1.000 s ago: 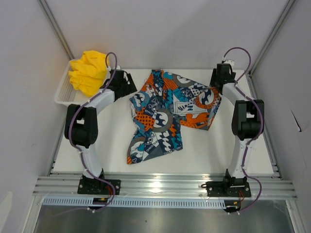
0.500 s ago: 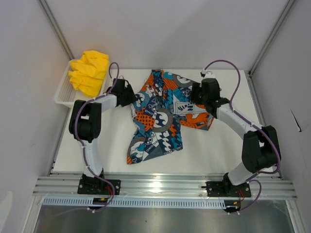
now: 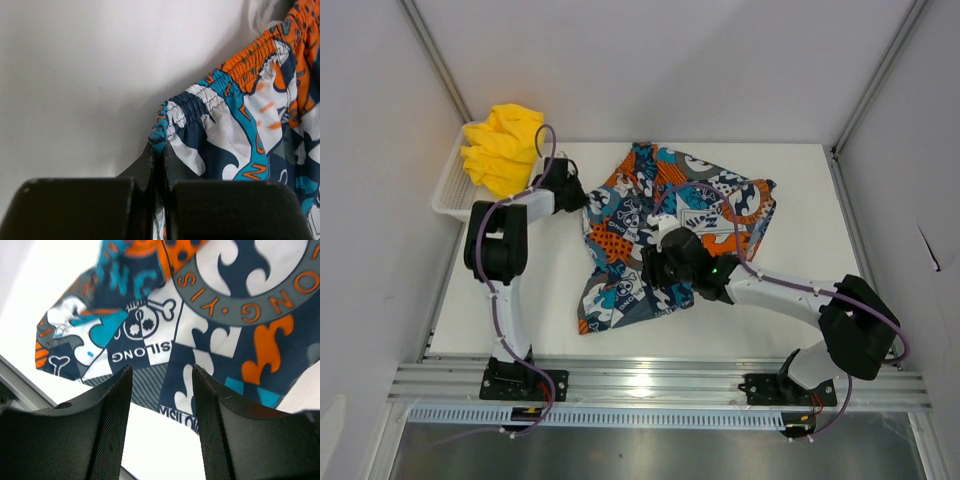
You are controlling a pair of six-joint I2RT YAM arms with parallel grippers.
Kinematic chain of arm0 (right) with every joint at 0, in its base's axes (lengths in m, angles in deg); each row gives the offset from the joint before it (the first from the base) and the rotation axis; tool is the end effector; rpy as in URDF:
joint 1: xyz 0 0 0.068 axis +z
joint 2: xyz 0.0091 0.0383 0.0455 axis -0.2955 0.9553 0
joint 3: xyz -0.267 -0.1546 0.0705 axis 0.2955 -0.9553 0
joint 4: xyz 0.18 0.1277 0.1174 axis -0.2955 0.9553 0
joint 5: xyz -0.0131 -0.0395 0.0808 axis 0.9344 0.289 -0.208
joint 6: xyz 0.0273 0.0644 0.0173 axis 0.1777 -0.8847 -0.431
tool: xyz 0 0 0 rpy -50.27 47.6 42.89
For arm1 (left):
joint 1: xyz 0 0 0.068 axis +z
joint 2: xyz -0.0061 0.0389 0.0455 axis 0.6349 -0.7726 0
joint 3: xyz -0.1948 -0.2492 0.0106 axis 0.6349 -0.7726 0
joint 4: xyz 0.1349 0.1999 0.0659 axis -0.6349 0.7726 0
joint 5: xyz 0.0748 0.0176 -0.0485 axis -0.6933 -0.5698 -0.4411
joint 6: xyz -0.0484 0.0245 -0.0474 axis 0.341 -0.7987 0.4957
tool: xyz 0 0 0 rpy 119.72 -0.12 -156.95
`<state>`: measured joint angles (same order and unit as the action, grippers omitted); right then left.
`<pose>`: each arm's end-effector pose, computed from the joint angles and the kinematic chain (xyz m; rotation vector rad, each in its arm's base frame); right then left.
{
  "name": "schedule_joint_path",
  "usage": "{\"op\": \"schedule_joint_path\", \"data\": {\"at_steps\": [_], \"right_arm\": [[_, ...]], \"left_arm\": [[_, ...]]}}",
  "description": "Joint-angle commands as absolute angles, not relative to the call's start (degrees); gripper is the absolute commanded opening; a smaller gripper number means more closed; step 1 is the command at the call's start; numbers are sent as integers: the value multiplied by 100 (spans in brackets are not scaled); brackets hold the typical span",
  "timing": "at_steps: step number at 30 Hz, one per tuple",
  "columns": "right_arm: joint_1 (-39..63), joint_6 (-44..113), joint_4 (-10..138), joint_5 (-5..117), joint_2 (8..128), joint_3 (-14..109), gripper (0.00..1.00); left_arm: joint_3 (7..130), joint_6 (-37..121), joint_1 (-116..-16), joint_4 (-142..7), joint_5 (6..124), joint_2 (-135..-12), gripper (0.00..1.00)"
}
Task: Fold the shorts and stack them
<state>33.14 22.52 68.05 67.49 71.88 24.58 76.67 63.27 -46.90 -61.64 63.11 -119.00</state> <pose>0.2123 0.2501 0.2658 -0.5816 2.2122 0.5843 0.4840 -0.0706 0.1781 -0.4633 2.3468 -0.4740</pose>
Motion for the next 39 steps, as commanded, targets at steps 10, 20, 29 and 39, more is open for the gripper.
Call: {"op": "schedule_joint_path", "data": {"at_steps": [10, 20, 29, 39], "right_arm": [[3195, 1926, 6972, 7537, 7671, 2063, 51], [2501, 2155, 7288, 7414, 8050, 1879, 49], [2164, 2392, 7402, 7458, 7339, 1842, 50], [3967, 2454, 7736, 7177, 7020, 2773, 57]], "left_arm": [[7577, 6081, -4039, -6800, 6604, -11651, 0], [7410, 6178, -3985, -7073, 6825, -11607, 0], [7269, 6161, -3985, -7249, 6869, -11537, 0], [7164, 6073, -3985, -7424, 7176, -11528, 0]]}}
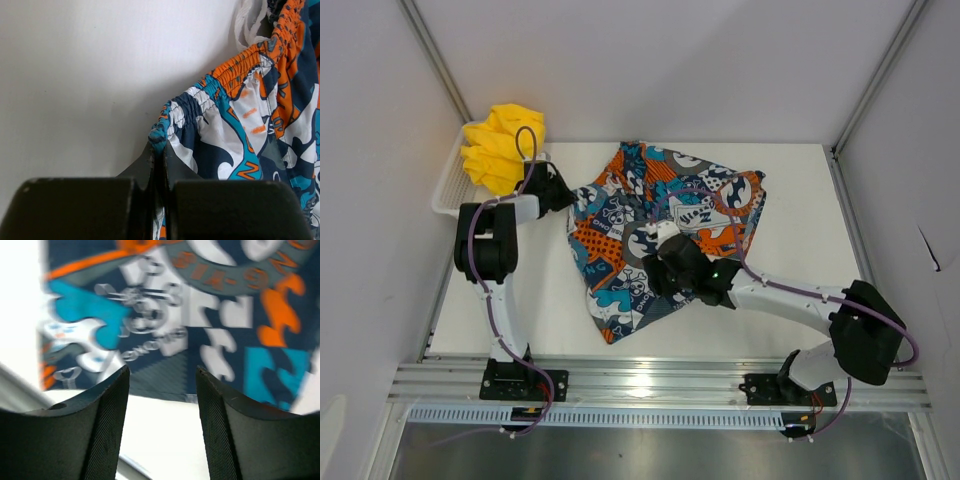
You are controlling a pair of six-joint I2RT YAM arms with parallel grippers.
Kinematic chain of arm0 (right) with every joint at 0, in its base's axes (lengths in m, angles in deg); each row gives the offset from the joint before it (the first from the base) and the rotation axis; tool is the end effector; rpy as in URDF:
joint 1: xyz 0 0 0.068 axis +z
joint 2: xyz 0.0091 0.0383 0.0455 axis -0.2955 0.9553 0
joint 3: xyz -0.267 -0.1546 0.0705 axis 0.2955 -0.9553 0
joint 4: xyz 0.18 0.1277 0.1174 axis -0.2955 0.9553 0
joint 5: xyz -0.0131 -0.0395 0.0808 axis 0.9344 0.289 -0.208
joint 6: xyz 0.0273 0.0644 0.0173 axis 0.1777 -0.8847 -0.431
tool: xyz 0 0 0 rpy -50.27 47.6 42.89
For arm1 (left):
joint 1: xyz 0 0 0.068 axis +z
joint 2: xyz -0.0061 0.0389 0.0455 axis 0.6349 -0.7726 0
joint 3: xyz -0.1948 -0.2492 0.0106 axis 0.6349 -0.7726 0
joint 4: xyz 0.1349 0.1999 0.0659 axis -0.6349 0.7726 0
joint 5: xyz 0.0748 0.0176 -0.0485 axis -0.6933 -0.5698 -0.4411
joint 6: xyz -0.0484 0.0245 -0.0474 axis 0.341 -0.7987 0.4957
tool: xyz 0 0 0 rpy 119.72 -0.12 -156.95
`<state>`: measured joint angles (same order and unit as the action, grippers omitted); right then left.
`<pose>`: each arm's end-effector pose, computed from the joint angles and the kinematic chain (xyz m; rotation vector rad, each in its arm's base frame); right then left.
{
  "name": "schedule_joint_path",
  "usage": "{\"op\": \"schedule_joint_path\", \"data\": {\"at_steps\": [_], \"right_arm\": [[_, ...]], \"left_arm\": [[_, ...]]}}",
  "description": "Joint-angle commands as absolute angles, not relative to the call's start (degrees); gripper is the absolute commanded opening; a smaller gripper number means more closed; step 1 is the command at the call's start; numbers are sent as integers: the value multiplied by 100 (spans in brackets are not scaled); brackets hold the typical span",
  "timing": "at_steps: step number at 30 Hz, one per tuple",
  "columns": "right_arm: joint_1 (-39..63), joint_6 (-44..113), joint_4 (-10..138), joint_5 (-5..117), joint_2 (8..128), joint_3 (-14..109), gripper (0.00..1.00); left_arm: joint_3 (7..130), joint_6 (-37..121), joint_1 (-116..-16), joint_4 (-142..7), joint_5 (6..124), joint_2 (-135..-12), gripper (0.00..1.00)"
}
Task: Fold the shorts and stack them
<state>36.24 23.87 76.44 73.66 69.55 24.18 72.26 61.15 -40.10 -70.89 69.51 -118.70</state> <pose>0.1914 0.2410 0.2613 -0.6410 2.2715 0.4204 0.4864 -0.0193 0.1734 -0.4695 2.2465 -0.5436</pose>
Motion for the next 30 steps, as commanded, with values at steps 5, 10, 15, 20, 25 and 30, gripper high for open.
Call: {"op": "schedule_joint_path", "data": {"at_steps": [5, 10, 15, 20, 25, 30], "right_arm": [[4582, 2208, 7517, 7203, 7758, 2968, 54], [5171, 2041, 7481, 7326, 8277, 3257, 56], [5444, 1970, 7517, 7352, 8629, 3451, 56], [5611, 1935, 7499, 7344, 8779, 3644, 56], [5708, 1918, 7578, 7317, 9059, 3855, 56], [5805, 1847, 7621, 7273, 9341, 3996, 55]], "left_arm": [[6953, 6073, -3985, -7679, 7273, -11414, 0], [6953, 6081, -3985, -7679, 7291, -11414, 0], [6926, 6099, -3985, -7723, 7291, -11405, 0], [6926, 6108, -3985, -7715, 7256, -11396, 0], [6926, 6117, -3985, -7715, 7256, -11405, 0], [6918, 6117, -3985, -7715, 7256, -11396, 0]]}}
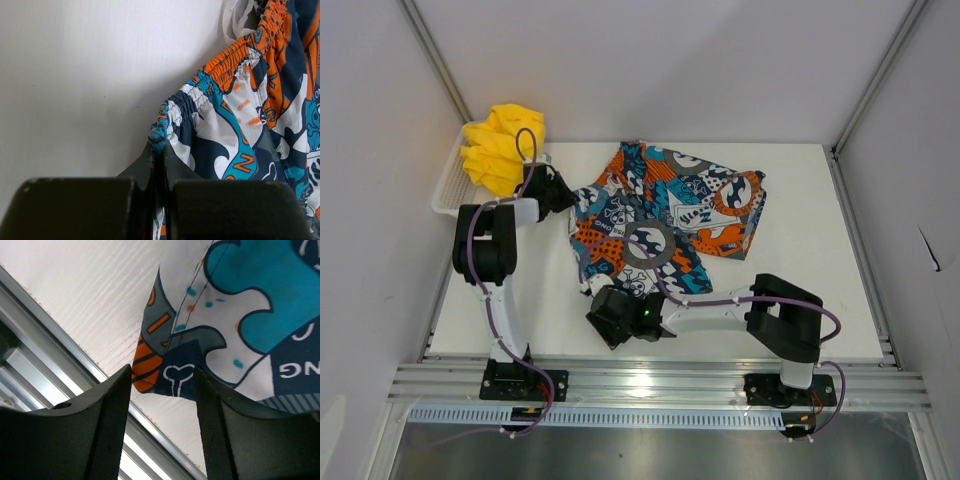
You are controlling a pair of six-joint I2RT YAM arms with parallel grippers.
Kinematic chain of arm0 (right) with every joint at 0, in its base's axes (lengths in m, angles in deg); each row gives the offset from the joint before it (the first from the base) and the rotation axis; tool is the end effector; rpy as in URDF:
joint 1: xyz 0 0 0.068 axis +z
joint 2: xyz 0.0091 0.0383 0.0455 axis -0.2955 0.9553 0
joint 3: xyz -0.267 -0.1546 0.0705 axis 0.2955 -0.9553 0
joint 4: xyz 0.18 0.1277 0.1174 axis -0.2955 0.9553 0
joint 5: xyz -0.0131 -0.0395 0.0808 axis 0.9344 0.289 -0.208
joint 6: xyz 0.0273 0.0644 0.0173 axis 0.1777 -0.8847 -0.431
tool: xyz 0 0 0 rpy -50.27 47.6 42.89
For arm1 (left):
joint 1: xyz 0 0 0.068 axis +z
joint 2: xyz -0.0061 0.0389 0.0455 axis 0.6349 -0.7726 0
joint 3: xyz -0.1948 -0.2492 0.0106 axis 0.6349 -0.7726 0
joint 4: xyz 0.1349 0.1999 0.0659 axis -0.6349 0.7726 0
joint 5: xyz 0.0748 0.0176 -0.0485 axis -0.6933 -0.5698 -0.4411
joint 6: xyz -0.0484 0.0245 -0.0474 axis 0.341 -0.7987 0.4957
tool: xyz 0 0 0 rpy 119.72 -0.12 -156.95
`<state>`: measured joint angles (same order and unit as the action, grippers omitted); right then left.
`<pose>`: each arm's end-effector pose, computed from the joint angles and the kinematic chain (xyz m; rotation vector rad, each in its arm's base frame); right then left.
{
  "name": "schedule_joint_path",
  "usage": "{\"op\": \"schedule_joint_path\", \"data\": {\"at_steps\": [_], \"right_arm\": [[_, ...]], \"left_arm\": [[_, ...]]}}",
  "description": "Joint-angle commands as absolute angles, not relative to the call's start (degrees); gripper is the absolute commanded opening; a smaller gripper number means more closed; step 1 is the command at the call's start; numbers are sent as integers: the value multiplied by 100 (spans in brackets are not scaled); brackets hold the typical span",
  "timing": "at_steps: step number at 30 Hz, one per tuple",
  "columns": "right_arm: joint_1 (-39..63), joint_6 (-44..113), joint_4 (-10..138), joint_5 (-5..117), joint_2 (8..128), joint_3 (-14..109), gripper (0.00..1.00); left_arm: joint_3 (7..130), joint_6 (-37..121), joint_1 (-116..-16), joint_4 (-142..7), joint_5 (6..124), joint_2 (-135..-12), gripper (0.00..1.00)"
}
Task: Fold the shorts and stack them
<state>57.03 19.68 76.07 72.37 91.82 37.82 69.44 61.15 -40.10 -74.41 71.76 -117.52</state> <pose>0.1173 0.3824 0.2063 -1.0626 2.3115 0.5234 0.4795 -0.0215 0.1744 -0.4363 2.2214 -0.5915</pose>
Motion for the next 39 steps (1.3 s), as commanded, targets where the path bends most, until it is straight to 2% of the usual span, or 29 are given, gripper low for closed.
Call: {"op": "schedule_joint_path", "data": {"at_steps": [1, 4, 5, 6, 8, 9, 11, 22, 23, 25, 26, 29, 33, 39], "right_arm": [[5813, 1839, 7648, 7291, 9429, 4014, 54], [5875, 1803, 7771, 7361, 9517, 4067, 50], [5901, 1795, 7797, 7370, 9517, 4058, 43], [5910, 1786, 7815, 7387, 9500, 4006, 29], [5945, 1768, 7815, 7440, 9352, 3909, 18], [6006, 1759, 7850, 7475, 9281, 3865, 9], [6086, 1751, 7911, 7641, 9062, 3742, 0], [6727, 1698, 8228, 7792, 8726, 3469, 0], [6736, 1672, 8254, 7835, 8709, 3469, 1], [6719, 1601, 8220, 7950, 8621, 3434, 17], [6693, 1601, 8141, 7941, 8586, 3416, 30], [6544, 1566, 8035, 7906, 8524, 3451, 53], [6385, 1645, 8096, 7976, 8735, 3749, 65], [6174, 1803, 8053, 7880, 9201, 4066, 65]], "left_arm": [[6918, 6117, -3985, -7715, 7256, -11396, 0], [6918, 6125, -3985, -7715, 7256, -11396, 0], [6918, 6125, -3985, -7715, 7256, -11396, 0], [6909, 6125, -3985, -7715, 7256, -11396, 0], [6918, 6125, -3977, -7723, 7238, -11396, 0], [6918, 6125, -3985, -7715, 7238, -11396, 0], [6918, 6134, -3985, -7706, 7221, -11396, 0], [7005, 6125, -3985, -7609, 7212, -11449, 0], [6997, 6125, -3985, -7609, 7220, -11449, 0], [6997, 6125, -3985, -7609, 7220, -11458, 0], [7005, 6125, -3985, -7609, 7220, -11449, 0], [6997, 6125, -3985, -7609, 7229, -11449, 0], [6988, 6125, -3985, -7618, 7229, -11449, 0], [6988, 6125, -3977, -7627, 7238, -11432, 0]]}}
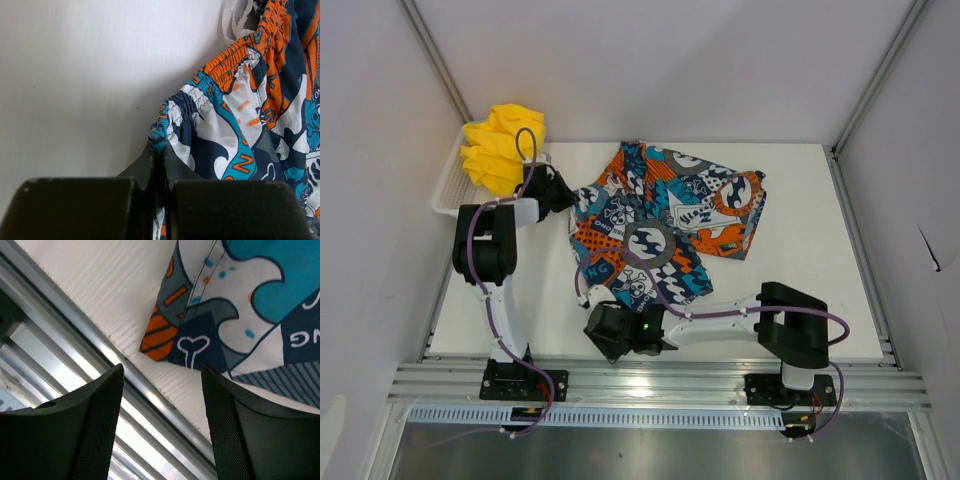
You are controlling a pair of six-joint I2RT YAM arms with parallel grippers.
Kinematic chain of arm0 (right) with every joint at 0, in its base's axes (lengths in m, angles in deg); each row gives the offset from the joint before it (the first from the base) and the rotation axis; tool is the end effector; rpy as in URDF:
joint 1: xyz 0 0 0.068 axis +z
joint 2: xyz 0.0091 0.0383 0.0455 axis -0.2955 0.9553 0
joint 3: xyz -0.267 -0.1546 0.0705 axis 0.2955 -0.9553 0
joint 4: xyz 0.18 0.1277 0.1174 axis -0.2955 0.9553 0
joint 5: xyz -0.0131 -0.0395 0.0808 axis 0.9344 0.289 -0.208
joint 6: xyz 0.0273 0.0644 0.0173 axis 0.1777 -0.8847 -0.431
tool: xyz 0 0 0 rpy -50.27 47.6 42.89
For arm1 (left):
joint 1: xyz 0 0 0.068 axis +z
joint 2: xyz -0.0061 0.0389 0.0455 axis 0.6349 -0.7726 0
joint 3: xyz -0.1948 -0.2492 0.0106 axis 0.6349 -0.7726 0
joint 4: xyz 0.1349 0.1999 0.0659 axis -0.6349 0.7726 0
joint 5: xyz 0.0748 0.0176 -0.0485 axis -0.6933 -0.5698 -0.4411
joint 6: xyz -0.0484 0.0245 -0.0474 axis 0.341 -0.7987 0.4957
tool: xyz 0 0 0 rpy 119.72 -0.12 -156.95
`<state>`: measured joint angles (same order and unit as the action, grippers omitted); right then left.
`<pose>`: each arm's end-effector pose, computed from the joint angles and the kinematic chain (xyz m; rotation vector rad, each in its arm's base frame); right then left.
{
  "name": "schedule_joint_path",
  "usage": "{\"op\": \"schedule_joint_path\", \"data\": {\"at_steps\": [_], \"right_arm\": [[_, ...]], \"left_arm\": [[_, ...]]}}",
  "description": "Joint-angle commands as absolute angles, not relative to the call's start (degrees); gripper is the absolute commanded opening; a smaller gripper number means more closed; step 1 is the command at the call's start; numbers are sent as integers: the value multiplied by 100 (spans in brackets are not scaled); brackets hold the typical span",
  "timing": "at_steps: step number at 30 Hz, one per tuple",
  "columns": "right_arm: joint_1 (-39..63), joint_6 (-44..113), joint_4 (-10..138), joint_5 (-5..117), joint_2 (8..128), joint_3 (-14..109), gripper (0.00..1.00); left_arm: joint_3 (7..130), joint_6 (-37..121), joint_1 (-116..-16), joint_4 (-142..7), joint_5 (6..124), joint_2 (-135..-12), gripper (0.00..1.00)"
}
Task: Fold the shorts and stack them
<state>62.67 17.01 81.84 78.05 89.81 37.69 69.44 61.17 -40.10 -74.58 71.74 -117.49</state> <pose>0.0821 0.3760 0.2119 -1.0992 2.3091 0.4231 0.4797 -0.0215 0.1750 -0.4356 2.2179 -0.5917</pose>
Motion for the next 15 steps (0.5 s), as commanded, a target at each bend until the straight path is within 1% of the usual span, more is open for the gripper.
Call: {"op": "schedule_joint_path", "data": {"at_steps": [1, 10, 15], "right_arm": [[6139, 1803, 8044, 7854, 9236, 4119, 65], [5928, 1821, 7991, 7739, 9702, 4374, 63], [5910, 1777, 7991, 7625, 9913, 4383, 57]], "left_arm": [[6970, 6125, -3977, -7627, 7238, -11440, 0], [6979, 6125, -3985, -7635, 7229, -11432, 0], [6970, 6125, -3985, -7636, 7229, -11440, 0]]}}
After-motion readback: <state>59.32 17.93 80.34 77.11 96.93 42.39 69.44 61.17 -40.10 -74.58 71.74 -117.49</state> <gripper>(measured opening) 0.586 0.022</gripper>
